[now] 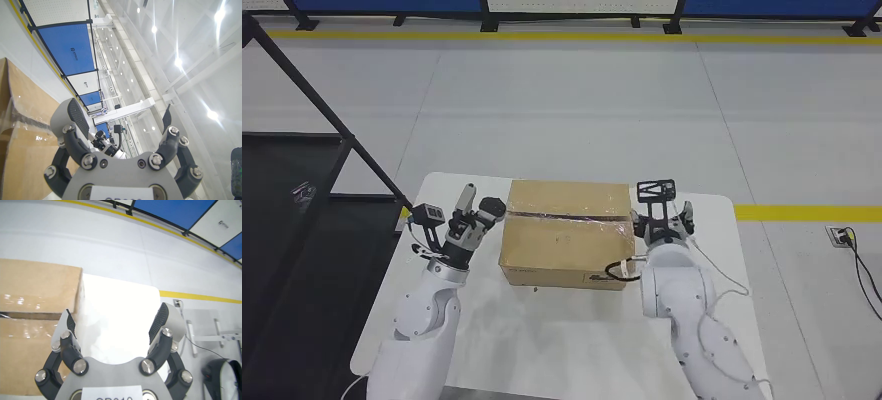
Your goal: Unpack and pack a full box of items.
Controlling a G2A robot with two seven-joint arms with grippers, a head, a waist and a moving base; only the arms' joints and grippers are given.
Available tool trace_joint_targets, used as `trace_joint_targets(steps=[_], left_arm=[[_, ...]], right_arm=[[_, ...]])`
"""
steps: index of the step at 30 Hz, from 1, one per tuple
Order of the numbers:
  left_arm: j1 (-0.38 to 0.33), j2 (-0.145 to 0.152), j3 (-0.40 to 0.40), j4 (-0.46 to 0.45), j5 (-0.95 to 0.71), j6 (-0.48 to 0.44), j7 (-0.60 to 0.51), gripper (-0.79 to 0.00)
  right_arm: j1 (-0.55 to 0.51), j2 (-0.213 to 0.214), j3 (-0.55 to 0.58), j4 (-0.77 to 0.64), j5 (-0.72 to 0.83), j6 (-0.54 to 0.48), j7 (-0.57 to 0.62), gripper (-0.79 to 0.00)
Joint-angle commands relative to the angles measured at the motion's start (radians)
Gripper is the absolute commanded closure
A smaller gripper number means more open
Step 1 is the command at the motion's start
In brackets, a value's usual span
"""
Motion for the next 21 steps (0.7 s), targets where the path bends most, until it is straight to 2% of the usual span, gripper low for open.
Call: trace_joint_targets(steps=[1,4,6,13,15,21], left_arm=[[-0.009,0.001,-0.001,0.004,-0.007,0.002,-0.002,-0.785],[-0.014,0.004,-0.005,0.004,-0.012,-0.001,-0.004,-0.785],[-0.013,0.005,-0.009,0.005,-0.016,-0.005,-0.002,-0.785],[0.005,0.011,-0.028,0.013,-0.035,-0.019,0.015,-0.785],[0.01,0.012,-0.031,0.014,-0.041,-0.021,0.019,-0.785],[0.021,0.016,-0.042,0.011,-0.048,-0.024,0.028,-0.785]], right_arm=[[-0.039,0.001,0.059,-0.066,0.198,-0.069,-0.09,-0.785],[-0.086,0.002,0.14,-0.136,0.458,-0.199,-0.198,-0.785],[-0.098,0.004,0.179,-0.143,0.628,-0.313,-0.212,-0.785],[-0.098,0.004,0.179,-0.143,0.628,-0.313,-0.212,-0.785],[-0.095,0.002,0.158,-0.112,0.689,-0.339,-0.175,-0.785],[0.035,-0.003,0.149,0.068,0.971,-0.388,0.025,-0.785]])
